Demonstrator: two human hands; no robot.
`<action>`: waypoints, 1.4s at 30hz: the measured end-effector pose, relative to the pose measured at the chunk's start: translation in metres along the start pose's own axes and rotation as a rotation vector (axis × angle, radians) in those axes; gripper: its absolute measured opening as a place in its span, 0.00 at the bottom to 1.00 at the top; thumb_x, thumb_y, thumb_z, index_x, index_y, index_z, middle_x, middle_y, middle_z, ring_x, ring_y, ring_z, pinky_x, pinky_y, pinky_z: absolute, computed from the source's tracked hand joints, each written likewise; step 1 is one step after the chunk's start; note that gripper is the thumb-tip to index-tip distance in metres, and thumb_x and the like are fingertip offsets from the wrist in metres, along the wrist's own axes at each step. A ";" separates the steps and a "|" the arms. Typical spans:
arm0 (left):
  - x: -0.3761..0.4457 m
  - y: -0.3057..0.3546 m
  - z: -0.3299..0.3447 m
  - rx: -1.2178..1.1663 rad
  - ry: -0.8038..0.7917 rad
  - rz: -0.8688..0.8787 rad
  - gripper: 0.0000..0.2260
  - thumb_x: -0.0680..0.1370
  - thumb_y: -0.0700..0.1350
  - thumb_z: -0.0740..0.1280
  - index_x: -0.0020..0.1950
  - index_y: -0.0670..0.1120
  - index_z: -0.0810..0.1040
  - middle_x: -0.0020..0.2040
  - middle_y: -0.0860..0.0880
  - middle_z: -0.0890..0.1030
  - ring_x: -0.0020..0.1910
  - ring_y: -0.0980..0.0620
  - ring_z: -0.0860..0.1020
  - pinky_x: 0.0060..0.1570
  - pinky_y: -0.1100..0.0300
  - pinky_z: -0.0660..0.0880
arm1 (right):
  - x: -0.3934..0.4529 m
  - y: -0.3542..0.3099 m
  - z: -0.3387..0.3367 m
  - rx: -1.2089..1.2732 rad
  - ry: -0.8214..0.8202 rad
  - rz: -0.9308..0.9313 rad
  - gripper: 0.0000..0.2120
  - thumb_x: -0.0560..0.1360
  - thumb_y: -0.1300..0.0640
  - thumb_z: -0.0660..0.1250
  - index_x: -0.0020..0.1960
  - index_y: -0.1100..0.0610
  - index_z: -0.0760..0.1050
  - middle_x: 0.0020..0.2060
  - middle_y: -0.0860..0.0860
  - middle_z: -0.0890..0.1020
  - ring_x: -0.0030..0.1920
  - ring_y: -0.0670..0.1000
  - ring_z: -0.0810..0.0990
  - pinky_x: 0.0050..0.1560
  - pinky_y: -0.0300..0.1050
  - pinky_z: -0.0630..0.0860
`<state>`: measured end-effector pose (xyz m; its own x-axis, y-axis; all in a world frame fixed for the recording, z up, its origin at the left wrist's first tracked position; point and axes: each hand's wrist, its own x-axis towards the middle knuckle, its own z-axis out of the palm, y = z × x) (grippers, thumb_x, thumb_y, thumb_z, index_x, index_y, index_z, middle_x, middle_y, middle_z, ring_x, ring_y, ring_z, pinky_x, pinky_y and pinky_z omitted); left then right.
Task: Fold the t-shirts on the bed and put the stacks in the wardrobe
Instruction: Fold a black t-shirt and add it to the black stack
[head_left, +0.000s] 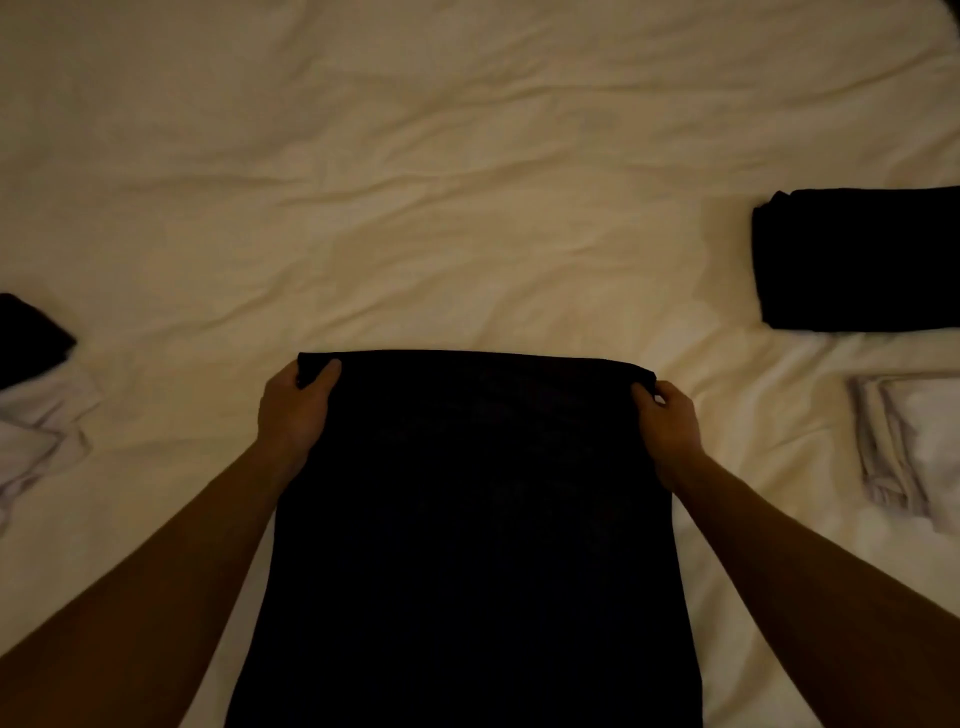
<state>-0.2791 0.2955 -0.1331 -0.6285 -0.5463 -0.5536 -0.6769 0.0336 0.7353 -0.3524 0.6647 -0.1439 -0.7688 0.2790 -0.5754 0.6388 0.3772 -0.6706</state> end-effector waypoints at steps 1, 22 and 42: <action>-0.005 -0.003 0.000 0.031 0.019 0.010 0.13 0.79 0.54 0.68 0.61 0.49 0.79 0.56 0.48 0.81 0.54 0.47 0.80 0.57 0.52 0.76 | -0.002 0.002 0.002 -0.049 0.022 -0.007 0.12 0.80 0.48 0.62 0.58 0.54 0.75 0.52 0.54 0.82 0.51 0.55 0.81 0.56 0.54 0.79; -0.044 -0.045 -0.009 0.469 0.264 0.228 0.23 0.78 0.54 0.69 0.67 0.44 0.70 0.60 0.41 0.77 0.58 0.39 0.76 0.53 0.45 0.74 | -0.037 0.027 -0.003 -0.406 0.184 -0.093 0.23 0.78 0.44 0.65 0.62 0.61 0.68 0.57 0.58 0.77 0.54 0.59 0.77 0.52 0.54 0.74; 0.032 0.020 0.005 0.360 0.266 0.219 0.19 0.81 0.53 0.65 0.65 0.42 0.72 0.61 0.40 0.77 0.59 0.41 0.75 0.55 0.51 0.71 | 0.027 -0.028 0.009 -0.358 0.176 -0.157 0.21 0.81 0.51 0.62 0.67 0.64 0.65 0.59 0.60 0.74 0.59 0.62 0.75 0.54 0.53 0.72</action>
<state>-0.3147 0.2827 -0.1378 -0.6832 -0.6870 -0.2477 -0.6583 0.4326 0.6160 -0.3906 0.6534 -0.1454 -0.8689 0.3289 -0.3699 0.4871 0.7014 -0.5204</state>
